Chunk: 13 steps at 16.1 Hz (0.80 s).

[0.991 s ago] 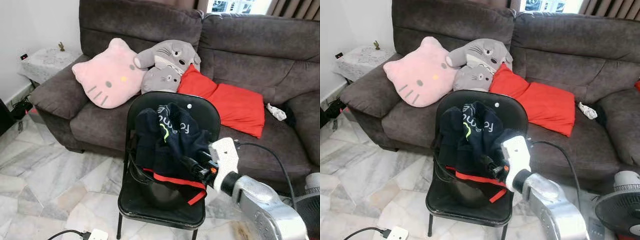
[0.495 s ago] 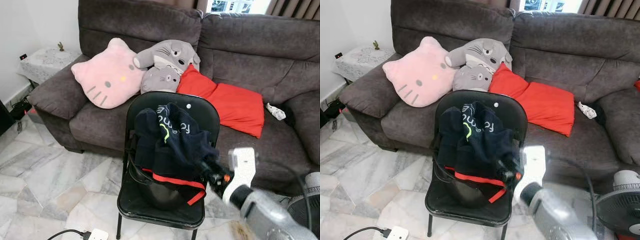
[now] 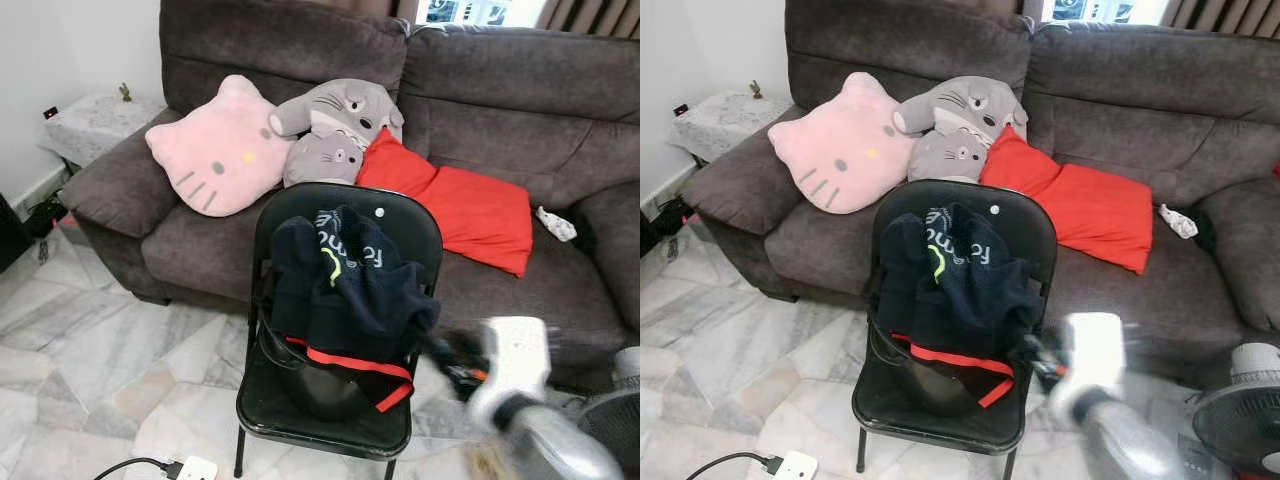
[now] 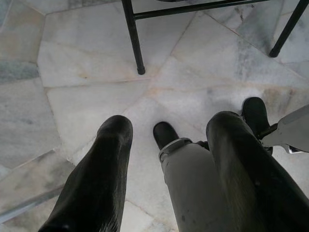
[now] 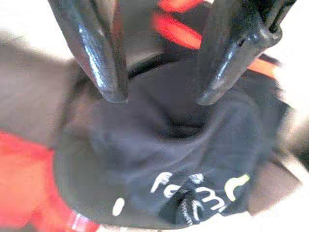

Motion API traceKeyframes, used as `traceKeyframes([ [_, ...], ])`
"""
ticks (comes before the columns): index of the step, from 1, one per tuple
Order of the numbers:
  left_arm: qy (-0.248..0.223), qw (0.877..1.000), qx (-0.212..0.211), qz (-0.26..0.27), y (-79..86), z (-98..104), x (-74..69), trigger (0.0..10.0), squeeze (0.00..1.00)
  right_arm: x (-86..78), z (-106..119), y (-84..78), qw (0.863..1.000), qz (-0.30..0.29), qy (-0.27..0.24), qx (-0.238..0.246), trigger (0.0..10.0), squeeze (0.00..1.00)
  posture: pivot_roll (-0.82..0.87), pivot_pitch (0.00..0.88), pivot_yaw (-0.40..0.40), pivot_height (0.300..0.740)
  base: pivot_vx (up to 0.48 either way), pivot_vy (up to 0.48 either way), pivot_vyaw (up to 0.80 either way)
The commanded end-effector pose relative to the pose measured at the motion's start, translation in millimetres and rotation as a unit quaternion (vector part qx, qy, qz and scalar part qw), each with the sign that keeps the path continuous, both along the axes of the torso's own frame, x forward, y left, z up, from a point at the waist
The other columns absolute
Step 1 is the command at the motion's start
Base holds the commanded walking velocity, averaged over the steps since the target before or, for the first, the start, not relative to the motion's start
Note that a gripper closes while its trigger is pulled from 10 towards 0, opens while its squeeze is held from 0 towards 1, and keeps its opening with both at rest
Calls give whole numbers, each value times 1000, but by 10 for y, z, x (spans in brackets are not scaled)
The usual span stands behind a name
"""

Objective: Hang hanger

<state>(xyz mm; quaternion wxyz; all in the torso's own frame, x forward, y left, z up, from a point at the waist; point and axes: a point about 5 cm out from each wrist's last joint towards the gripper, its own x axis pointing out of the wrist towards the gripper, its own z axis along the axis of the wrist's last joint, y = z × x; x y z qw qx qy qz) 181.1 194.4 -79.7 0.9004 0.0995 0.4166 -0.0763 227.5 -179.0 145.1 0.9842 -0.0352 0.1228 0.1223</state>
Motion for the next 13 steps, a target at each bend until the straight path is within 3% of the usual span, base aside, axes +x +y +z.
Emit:
traceKeyframes([
  [1, 10, 1000, 2, -7, -15, -18, -25, 10000, 0, -64, 107, -18, 996, -11, -60, -58, 10000, 0, -171, 88, -34, 740, 0, 0, 0],
  [3, 9, 1000, 2, -9, -19, -13, -13, 10000, 0, -168, 25, -263, 968, -86, -106, -211, 10000, 0, -179, 85, -36, 740, 0, 0, 0],
  [5, 8, 1000, 2, -10, -22, -11, -6, 10000, 0, -183, -139, -338, 965, -116, -96, -216, 10000, 0, -181, 83, -33, 740, 0, 0, 0],
  [7, 7, 1000, 2, -9, -24, -8, 0, 10000, 0, -139, -397, -298, 974, -93, -74, -191, 10000, 0, -173, 77, -35, 740, 0, 0, 0],
  [10, 6, 1000, 3, -5, -20, -7, 1, 10000, 0, 16, -662, -221, 966, -37, -99, -237, 10000, 0, -157, 67, -33, 740, 0, 0, 0],
  [13, 6, 1000, 3, -4, -18, -10, -5, 10000, 0, 92, -790, -262, 962, -33, -90, -255, 10000, 0, -154, 60, -33, 740, 0, 0, 0],
])
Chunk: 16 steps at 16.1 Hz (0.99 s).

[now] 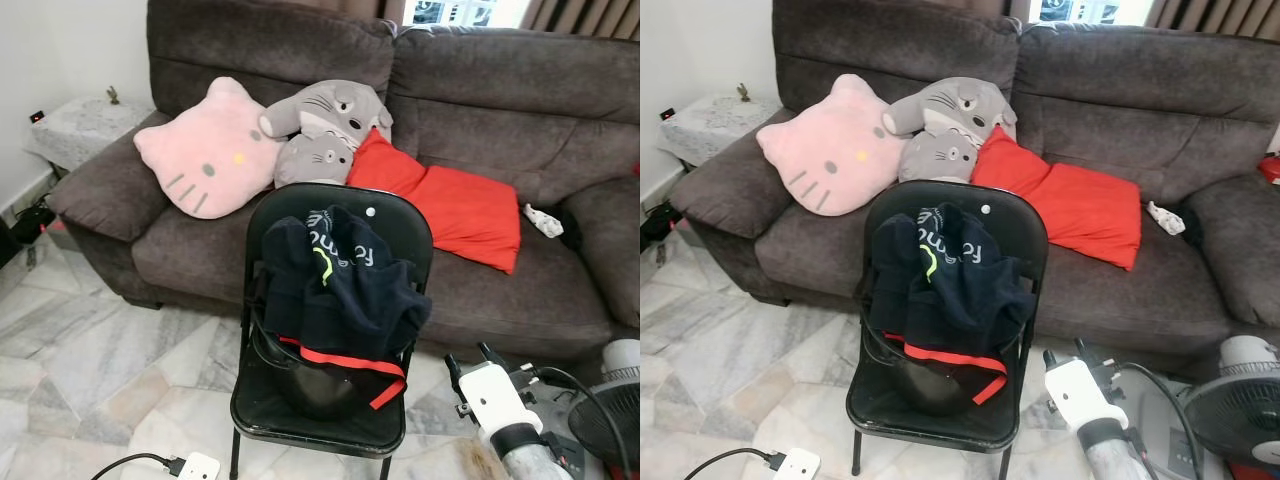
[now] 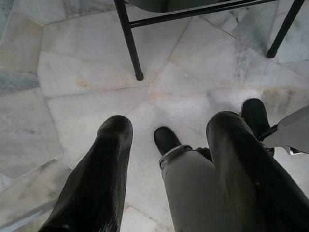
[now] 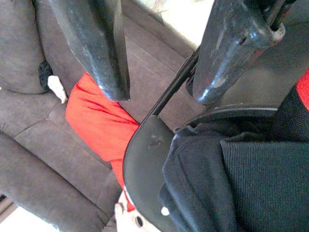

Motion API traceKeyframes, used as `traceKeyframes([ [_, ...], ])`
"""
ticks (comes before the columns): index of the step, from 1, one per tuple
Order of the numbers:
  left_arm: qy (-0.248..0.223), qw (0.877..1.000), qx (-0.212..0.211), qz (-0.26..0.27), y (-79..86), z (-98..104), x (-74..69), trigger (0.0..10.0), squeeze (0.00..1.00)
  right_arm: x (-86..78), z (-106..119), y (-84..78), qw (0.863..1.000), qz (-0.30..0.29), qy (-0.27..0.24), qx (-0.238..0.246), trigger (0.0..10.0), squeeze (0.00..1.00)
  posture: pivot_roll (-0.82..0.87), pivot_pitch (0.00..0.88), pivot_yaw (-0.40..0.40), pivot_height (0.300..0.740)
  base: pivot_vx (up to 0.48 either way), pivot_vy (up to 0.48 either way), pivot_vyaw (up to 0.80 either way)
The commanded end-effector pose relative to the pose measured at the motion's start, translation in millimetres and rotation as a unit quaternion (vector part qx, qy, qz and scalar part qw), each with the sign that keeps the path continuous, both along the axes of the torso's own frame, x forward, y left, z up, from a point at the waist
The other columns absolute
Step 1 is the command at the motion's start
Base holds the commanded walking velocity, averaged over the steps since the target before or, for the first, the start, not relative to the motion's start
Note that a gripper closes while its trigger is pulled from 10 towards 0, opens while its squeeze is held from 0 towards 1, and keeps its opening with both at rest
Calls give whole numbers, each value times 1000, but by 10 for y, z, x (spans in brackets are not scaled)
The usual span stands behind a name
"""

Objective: Hang hanger

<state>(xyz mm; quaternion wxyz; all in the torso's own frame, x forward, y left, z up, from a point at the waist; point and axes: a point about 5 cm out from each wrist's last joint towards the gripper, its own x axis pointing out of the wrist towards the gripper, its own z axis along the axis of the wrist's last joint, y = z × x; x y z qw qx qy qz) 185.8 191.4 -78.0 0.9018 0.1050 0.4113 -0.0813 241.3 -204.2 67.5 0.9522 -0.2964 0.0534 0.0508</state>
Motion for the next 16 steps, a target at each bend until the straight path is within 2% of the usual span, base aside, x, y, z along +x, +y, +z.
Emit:
traceKeyframes([
  [1, 12, 1000, 1, 2, 11, -29, -55, 10000, 0, -28, -93, -50, 1000, 0, 11, -24, 10000, 0, -153, 59, -31, 740, 0, 0, 0],
  [2, 13, 1000, 1, 0, 11, -30, -58, 10000, 0, -20, -136, -38, 998, 19, 10, -53, 10000, 0, -156, 56, -24, 740, 0, 0, 0],
  [4, 14, 1000, 2, -2, 13, -31, -62, 10000, 0, 3, -168, 4, 996, 49, 4, -71, 10000, 0, -154, 53, -22, 740, 0, 0, 0],
  [5, 14, 1000, 3, -3, 15, -33, -67, 10000, 0, 37, -188, 71, 990, 94, -2, -105, 10000, 0, -147, 49, -22, 740, 0, 0, 0],
  [6, 14, 1000, 3, -3, 16, -33, -68, 10000, 0, 44, -194, 88, 987, 108, -3, -121, 10000, 0, -147, 49, -22, 740, 0, 0, 0],
  [7, 14, 1000, 3, -3, 20, -34, -72, 10000, 0, 75, -227, 103, 975, 144, -10, -170, 10000, 27, -147, 48, -22, 740, 0, 0, 0],
  [8, 14, 1000, 3, -4, 20, -35, -73, 10000, 0, 90, -246, 90, 967, 156, -9, -201, 10000, 1000, -147, 48, -22, 740, 0, 0, 0],
  [11, 14, 1000, 2, -4, 21, -33, -69, 10000, 0, 126, -243, 47, 957, 154, -21, -243, 10000, 1000, -147, 60, -23, 740, 0, 0, 0],
  [12, 13, 1000, 2, -3, 22, -31, -65, 10000, 0, 139, -225, 44, 953, 155, -30, -260, 10000, 337, -148, 63, -23, 740, 0, 0, 0],
  [13, 13, 1000, 2, -2, 22, -30, -63, 10000, 0, 148, -218, 40, 951, 156, -36, -265, 10000, 0, -148, 64, -23, 740, 0, 0, 0],
  [16, 12, 1000, 2, -1, 24, -25, -51, 10000, 0, 209, -128, 18, 947, 141, -70, -279, 10000, 0, -148, 71, -21, 740, 0, 0, 0],
])
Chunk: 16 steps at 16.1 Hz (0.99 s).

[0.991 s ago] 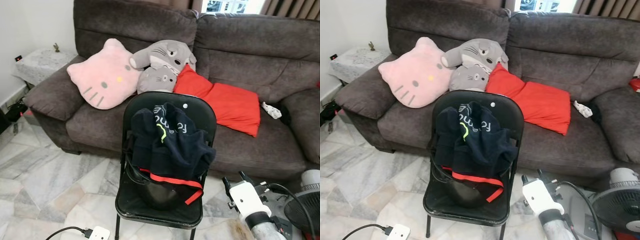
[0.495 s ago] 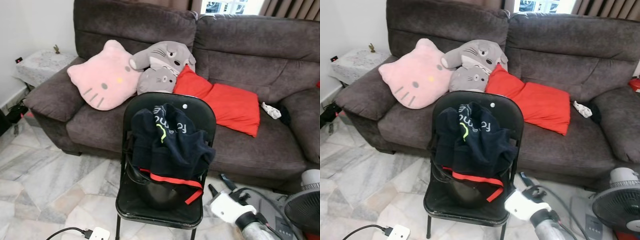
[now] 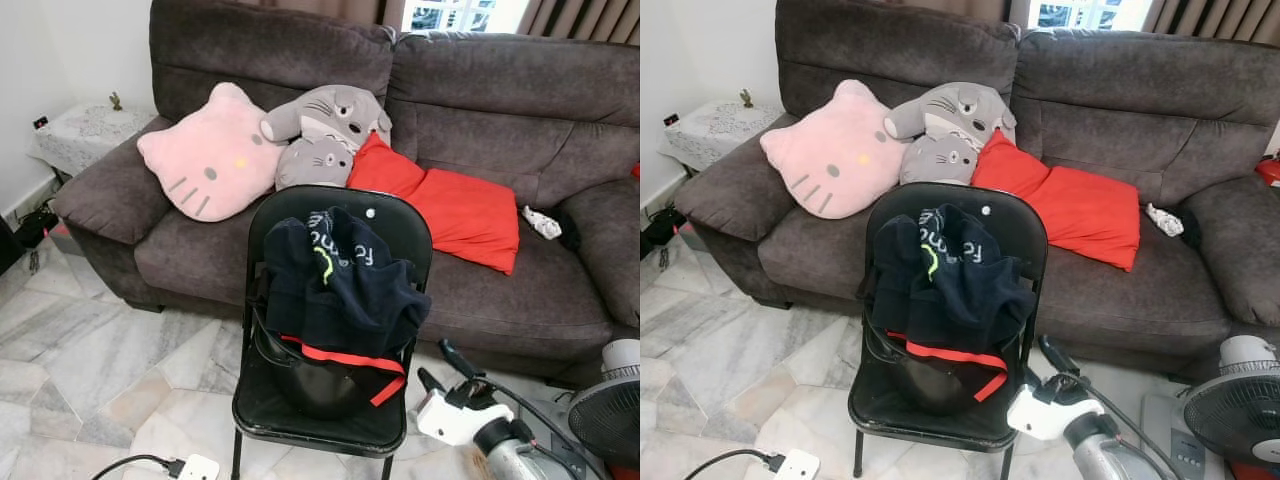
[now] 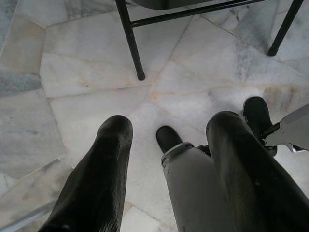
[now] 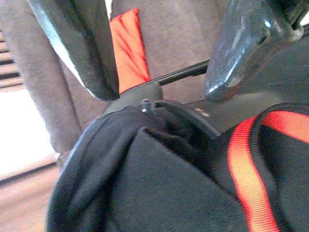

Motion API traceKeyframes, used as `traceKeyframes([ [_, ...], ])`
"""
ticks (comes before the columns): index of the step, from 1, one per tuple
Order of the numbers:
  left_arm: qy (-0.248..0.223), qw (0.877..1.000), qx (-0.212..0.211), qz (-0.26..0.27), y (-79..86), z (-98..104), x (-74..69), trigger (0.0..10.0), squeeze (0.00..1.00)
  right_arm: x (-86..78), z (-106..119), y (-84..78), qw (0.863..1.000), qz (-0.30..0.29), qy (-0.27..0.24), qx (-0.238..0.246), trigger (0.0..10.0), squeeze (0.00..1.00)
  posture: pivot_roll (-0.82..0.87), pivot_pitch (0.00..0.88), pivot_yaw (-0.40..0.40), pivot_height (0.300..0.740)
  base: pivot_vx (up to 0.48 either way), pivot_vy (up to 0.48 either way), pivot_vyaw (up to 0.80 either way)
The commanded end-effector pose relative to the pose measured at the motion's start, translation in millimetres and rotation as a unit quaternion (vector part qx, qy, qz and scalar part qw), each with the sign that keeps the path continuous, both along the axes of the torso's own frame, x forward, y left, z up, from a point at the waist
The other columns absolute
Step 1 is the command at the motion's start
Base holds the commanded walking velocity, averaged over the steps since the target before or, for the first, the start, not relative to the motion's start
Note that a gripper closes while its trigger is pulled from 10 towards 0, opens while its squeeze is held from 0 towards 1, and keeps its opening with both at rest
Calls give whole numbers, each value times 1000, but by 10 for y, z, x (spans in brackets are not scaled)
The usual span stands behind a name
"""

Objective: Hang hanger

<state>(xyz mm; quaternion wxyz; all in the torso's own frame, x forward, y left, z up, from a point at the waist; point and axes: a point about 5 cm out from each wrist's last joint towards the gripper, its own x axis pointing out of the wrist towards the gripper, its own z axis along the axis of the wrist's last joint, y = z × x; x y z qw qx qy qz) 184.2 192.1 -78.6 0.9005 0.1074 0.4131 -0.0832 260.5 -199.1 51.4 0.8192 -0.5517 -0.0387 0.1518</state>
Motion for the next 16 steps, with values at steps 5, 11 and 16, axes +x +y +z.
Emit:
traceKeyframes([
  [5, 8, 1000, 0, 2, 15, -12, -21, 10000, 0, 119, 58, -58, 999, -3, -29, -36, 10000, 0, -148, 78, -19, 740, 0, 0, 0],
  [11, 7, 1000, 1, 3, 14, -9, -15, 10000, 0, 249, 45, -10, 998, 11, -31, -50, 10000, 0, -137, 84, -14, 740, 0, 0, 0],
  [16, 4, 1000, 5, 5, 14, -7, -11, 10000, 0, 352, 69, 61, 997, 39, -43, -59, 10000, 0, -132, 86, -13, 740, 0, 0, 0],
])
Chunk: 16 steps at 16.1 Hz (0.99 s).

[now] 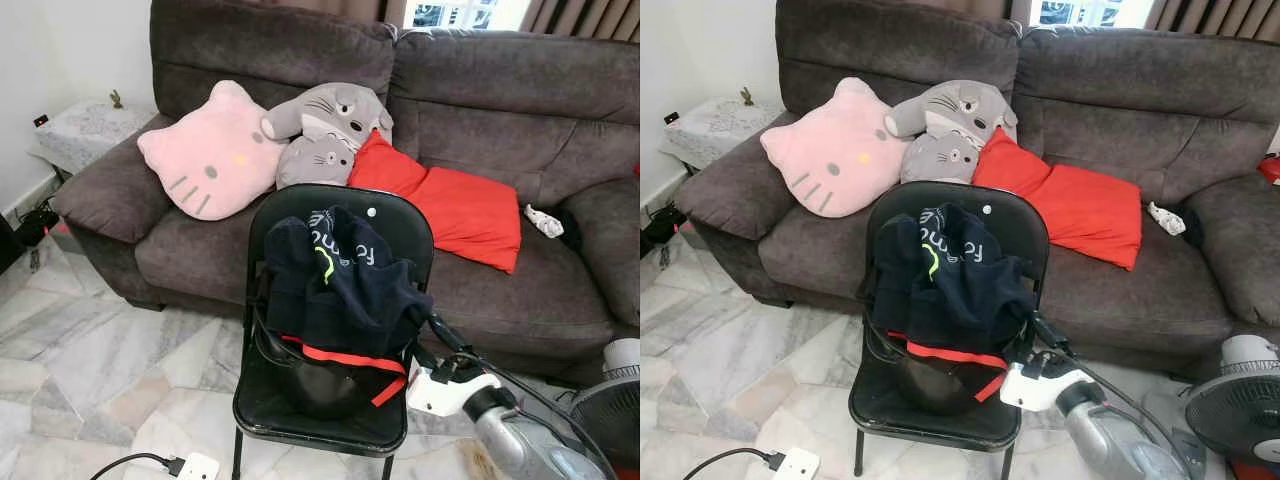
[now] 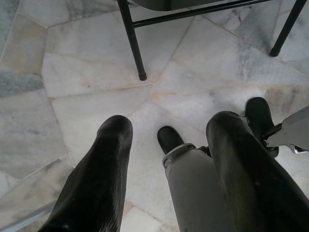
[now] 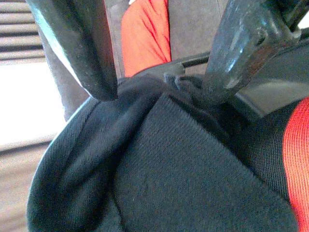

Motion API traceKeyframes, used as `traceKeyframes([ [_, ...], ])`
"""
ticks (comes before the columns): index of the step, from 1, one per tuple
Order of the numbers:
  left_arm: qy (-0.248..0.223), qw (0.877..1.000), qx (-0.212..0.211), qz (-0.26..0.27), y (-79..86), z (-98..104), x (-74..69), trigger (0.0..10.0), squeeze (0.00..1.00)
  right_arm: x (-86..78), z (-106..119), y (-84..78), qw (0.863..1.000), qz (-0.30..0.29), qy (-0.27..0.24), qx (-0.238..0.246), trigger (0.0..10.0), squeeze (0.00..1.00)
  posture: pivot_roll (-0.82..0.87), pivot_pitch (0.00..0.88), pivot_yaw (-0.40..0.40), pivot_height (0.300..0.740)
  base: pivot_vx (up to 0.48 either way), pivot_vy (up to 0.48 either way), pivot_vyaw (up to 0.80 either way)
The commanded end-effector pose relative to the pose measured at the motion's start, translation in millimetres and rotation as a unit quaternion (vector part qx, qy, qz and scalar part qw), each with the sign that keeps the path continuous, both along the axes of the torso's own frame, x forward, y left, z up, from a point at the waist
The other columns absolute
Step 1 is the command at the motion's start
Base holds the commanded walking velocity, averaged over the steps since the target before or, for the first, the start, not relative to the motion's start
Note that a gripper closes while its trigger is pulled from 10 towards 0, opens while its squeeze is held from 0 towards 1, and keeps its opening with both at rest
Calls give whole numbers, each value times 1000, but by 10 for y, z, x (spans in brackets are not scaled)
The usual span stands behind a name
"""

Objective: Hang hanger

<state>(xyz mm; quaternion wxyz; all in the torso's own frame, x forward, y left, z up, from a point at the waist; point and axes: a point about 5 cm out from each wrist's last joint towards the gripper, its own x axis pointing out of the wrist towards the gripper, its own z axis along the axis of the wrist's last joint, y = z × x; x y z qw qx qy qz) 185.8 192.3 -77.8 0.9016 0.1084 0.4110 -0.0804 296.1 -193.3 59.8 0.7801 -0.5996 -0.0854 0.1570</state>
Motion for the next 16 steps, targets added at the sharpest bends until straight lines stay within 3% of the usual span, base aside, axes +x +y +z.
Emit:
traceKeyframes([
  [1, 6, 1000, 4, 4, 14, -15, -29, 10000, 0, -7, -23, 37, 1000, 17, 3, -2, 10000, 0, -130, 87, -13, 740, 0, 0, 0],
  [4, 5, 1000, 5, 4, 17, -15, -29, 10000, 0, -36, -57, 127, 998, 55, 9, -5, 10000, 0, -127, 87, -13, 740, 0, 0, 0],
  [8, 4, 1000, 7, 4, 21, -14, -30, 10000, 0, -40, -62, 137, 998, 60, 5, -6, 10000, 0, -127, 87, -11, 740, 0, 0, 0],
  [16, 4, 1000, 9, 4, 28, -13, -31, 10000, 0, 88, 45, 20, 999, 48, -5, -18, 10000, 0, -123, 85, -10, 740, 0, 0, 0],
])
